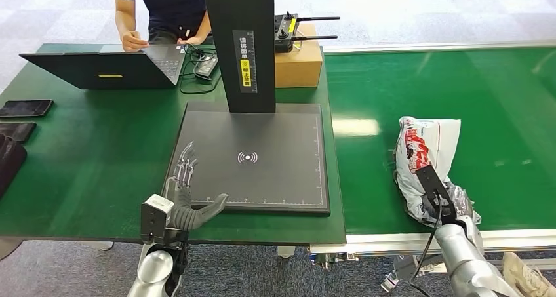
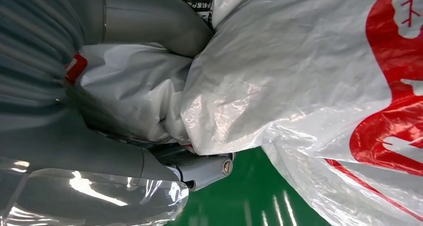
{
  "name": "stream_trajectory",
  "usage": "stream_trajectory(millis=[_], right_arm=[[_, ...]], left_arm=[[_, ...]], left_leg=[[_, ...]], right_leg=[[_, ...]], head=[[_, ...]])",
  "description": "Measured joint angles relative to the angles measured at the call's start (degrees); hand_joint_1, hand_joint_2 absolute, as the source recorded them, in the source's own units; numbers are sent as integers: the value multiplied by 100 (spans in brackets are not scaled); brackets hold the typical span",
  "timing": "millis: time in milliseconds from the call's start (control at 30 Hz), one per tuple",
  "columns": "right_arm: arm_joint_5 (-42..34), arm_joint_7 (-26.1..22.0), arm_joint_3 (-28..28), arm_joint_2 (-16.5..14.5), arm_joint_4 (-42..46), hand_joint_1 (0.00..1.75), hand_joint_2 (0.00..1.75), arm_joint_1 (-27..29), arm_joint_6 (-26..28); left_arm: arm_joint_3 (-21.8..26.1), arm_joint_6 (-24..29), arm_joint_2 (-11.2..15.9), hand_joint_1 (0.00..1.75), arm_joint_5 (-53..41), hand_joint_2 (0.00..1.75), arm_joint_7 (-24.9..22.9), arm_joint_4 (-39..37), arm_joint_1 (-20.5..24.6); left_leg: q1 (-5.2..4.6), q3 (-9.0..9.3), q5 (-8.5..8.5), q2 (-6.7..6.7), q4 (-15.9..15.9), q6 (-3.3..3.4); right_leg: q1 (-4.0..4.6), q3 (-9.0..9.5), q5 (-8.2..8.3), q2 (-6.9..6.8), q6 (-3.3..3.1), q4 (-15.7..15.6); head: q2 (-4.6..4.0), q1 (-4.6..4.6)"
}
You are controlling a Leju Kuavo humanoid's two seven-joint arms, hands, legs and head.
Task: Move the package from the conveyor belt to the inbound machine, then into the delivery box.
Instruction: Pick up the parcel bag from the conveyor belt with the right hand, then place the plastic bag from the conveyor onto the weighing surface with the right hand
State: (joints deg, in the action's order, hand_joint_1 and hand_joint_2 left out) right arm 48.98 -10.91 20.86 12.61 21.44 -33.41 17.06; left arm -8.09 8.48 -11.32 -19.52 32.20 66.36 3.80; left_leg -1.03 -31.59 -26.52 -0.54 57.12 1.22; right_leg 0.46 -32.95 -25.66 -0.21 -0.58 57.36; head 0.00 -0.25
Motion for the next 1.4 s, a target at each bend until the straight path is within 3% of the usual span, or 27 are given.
stream_trajectory(millis=[300,567,800,1033,1400], right_arm=[[684,-129,-98,-217,540,173,175,42,1348],[825,-337,-522,-547,2049,172,175,371,1400],[384,-721,-1419,-824,3493,166,175,764,802],[172,-685,-2624,-871,4574,168,175,1118,223],[490,-631,-4166,-900,4655,172,175,891,-274]], left_arm=[[-26,23,4,0,27,175,-18,133,-148],[-26,-9,4,0,27,175,-3,133,-133],[-10,-11,4,0,29,175,70,131,-115],[14,-59,4,0,9,175,104,131,-116],[56,-79,4,0,-106,175,85,135,-134]], left_leg=[[0,-19,4,4,-1,-1],[0,-27,4,4,-1,-1],[1,-29,4,3,-2,-2],[1,-34,4,3,-3,-2],[1,-35,5,3,-3,-3]], right_leg=[[0,-20,0,-5,-2,2],[0,-28,0,-5,-2,2],[1,-31,-1,-4,-3,3],[2,-34,-2,-4,-3,3],[2,-34,-1,-4,-3,4]], head=[[0,-1],[0,0],[0,-1],[0,0],[0,0]])
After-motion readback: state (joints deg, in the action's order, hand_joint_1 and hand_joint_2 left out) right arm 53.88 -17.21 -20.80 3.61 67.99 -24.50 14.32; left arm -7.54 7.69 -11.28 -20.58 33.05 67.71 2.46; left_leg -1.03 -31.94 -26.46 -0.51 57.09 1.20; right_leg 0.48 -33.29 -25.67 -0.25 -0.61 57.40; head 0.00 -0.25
